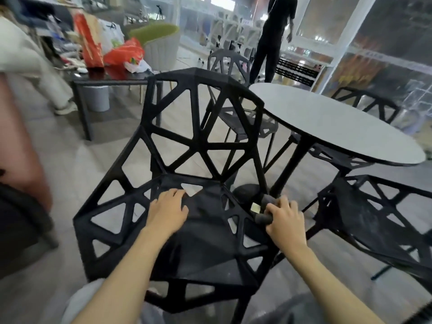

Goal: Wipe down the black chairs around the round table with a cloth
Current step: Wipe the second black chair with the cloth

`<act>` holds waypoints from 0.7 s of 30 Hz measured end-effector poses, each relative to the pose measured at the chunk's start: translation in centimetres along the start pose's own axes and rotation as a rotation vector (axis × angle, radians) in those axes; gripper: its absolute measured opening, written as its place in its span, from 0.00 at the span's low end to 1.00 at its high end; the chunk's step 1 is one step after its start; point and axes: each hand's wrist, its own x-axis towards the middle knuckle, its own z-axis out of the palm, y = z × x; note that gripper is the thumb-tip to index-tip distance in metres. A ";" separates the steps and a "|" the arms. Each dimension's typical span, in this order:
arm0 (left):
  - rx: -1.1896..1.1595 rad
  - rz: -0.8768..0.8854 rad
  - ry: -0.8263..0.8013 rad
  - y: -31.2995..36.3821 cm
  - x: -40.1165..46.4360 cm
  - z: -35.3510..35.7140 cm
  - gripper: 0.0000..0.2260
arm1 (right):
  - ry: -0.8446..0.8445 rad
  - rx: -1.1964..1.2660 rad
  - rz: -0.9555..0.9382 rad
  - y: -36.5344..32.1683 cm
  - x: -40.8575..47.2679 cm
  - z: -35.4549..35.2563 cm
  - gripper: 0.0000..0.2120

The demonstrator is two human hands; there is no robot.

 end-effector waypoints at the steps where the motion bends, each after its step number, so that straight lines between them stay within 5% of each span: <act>1: 0.015 0.016 0.038 -0.1 -0.4 -0.3 0.24 | -0.004 -0.008 0.014 0.1 -1.5 0.3 0.15; 7: 0.192 0.043 0.249 -3.8 -0.9 -4.0 0.21 | -0.038 0.178 0.148 -0.3 -5.8 1.7 0.14; 12: 0.229 -0.231 0.292 -10.4 0.0 -6.3 0.28 | -0.114 0.472 0.198 -1.2 -5.8 2.9 0.14; 19: -0.164 -0.364 0.248 -14.1 3.0 -5.8 0.31 | -0.012 0.554 0.217 -2.1 -1.1 4.9 0.12; 21: -0.254 -0.376 0.292 -15.1 4.3 -5.8 0.25 | -0.014 0.553 0.181 -2.4 1.5 5.5 0.12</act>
